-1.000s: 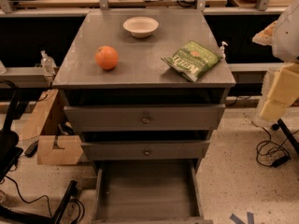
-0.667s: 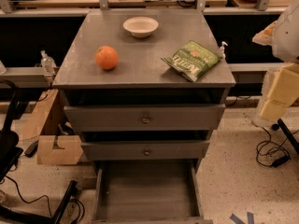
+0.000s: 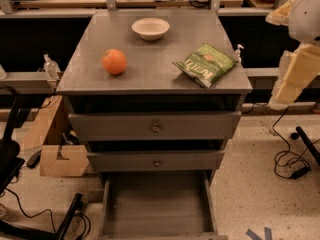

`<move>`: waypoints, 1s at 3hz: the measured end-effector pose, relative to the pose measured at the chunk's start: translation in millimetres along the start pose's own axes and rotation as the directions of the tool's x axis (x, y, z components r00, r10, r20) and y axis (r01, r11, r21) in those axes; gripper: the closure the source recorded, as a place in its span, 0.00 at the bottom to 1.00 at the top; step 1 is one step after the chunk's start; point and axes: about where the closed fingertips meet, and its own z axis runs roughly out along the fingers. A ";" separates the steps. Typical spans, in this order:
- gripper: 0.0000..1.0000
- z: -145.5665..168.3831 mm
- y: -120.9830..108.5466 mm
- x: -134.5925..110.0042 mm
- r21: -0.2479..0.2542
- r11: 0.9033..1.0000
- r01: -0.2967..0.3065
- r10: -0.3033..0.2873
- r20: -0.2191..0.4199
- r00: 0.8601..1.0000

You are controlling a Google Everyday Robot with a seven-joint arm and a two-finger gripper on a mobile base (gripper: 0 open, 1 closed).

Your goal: Place green jalapeno chip bag into bottom drawer

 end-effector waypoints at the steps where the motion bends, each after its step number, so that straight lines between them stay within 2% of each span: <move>1: 0.00 -8.5 -26.3 -1.4 0.046 0.985 0.169 -0.170 0.018 0.985; 2: 0.00 -13.7 -45.5 1.9 0.047 0.947 0.319 -0.320 0.007 0.947; 3: 0.00 -17.6 -50.5 0.8 0.055 0.927 0.371 -0.372 0.004 0.928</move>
Offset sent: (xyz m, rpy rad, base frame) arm 0.0489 -0.0287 0.0424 -0.2119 -0.1091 0.4619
